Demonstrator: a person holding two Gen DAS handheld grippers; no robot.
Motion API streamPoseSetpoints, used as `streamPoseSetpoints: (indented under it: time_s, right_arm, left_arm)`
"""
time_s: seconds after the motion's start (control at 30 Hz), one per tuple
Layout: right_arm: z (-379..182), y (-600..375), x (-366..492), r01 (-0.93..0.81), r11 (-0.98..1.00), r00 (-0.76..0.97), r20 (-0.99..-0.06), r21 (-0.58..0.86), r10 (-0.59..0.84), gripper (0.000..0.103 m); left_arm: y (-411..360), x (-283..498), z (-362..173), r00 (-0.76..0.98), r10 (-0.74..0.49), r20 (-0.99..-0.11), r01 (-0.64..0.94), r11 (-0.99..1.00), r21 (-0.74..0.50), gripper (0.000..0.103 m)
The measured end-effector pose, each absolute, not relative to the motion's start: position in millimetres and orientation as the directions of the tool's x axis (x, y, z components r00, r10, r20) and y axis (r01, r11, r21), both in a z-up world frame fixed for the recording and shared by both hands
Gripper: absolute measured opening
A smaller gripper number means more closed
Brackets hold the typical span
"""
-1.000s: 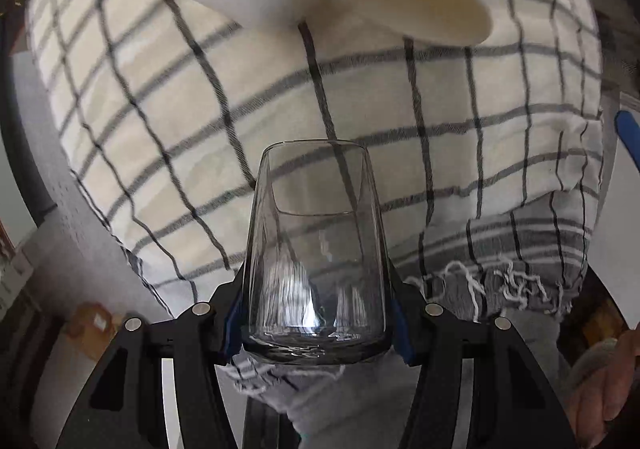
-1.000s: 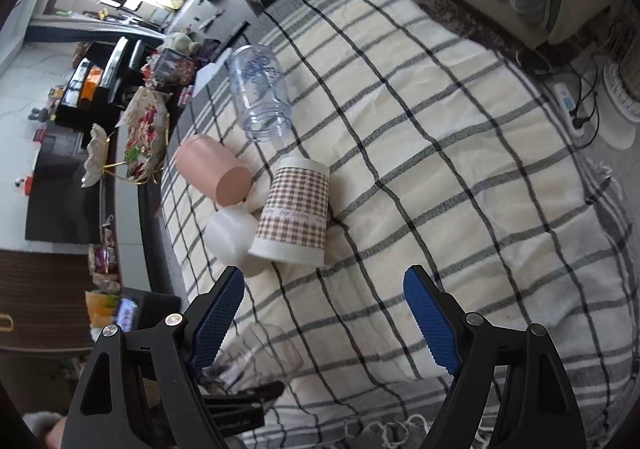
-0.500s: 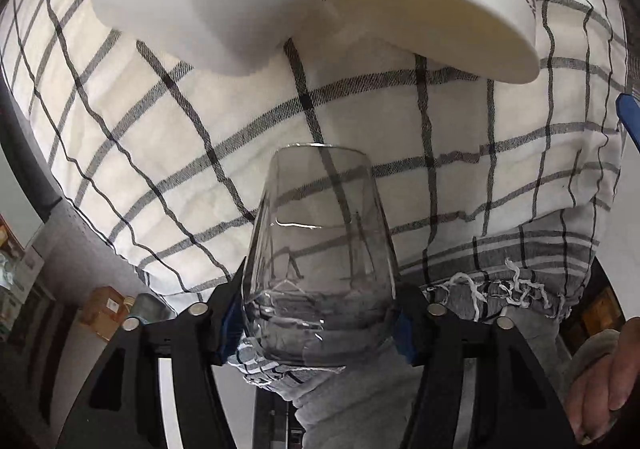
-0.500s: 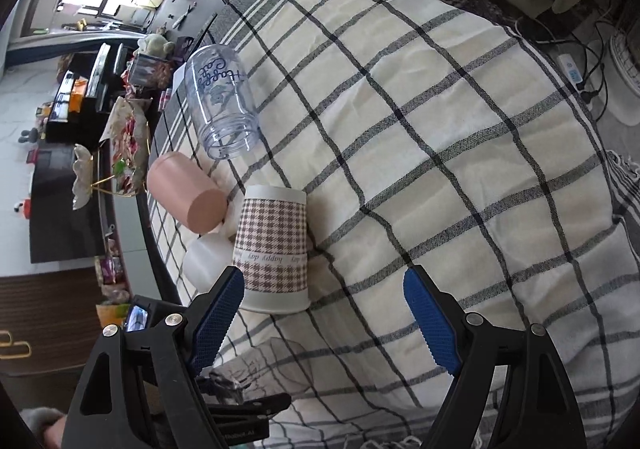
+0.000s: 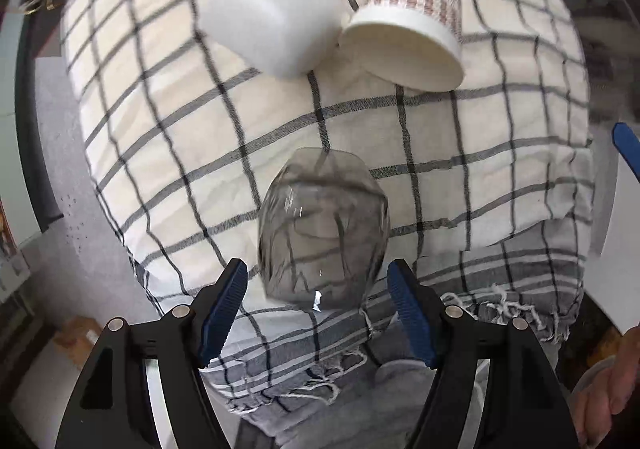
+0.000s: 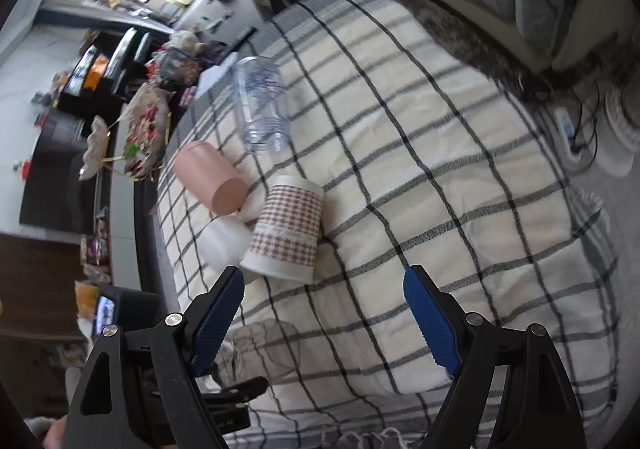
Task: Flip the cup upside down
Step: 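Lift and roll the left tool, turning the glass cup rim-down onto the table, then open the left tool and pull it back from the glass cup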
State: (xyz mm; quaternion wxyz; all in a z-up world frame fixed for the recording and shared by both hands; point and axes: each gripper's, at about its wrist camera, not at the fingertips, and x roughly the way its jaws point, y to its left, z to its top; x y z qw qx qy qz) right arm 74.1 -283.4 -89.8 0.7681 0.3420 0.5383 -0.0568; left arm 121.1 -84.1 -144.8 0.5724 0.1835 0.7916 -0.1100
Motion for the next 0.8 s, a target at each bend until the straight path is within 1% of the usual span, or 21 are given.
streamPoseSetpoints:
  time_s: [0.13, 0.33, 0.53, 0.67, 0.8]
  right_arm:
    - [-68, -266, 61, 0.388, 0.822, 0.459, -0.861, 0.418, 0.221, 0.082]
    - [-42, -240, 41, 0.299, 0.896, 0.531, -0.838, 0.329, 0.13, 0.082]
    - [-23, -217, 18, 0.24, 0.932, 0.618, -0.783, 0.27, 0.068, 0.082]
    - [-14, -206, 3, 0.209, 0.949, 0.677, -0.735, 0.235, 0.033, 0.082]
    - [-8, -194, -13, 0.186, 0.966, 0.725, -0.689, 0.18, -0.011, 0.082]
  left_arm:
    - [-69, 110, -121, -0.14, 0.104, -0.985, 0.374, 0.926, 0.045, 0.073]
    - [-48, 89, -92, 0.079, 0.05, -0.996, 0.308, 0.949, 0.072, 0.073]
    - [-24, 64, -72, 0.304, 0.01, -0.953, 0.214, 0.974, 0.078, 0.073]
    - [-9, 47, -55, 0.451, -0.001, -0.892, 0.166, 0.983, 0.083, 0.073]
    - [-3, 32, -46, 0.549, -0.027, -0.836, 0.135, 0.989, 0.057, 0.077]
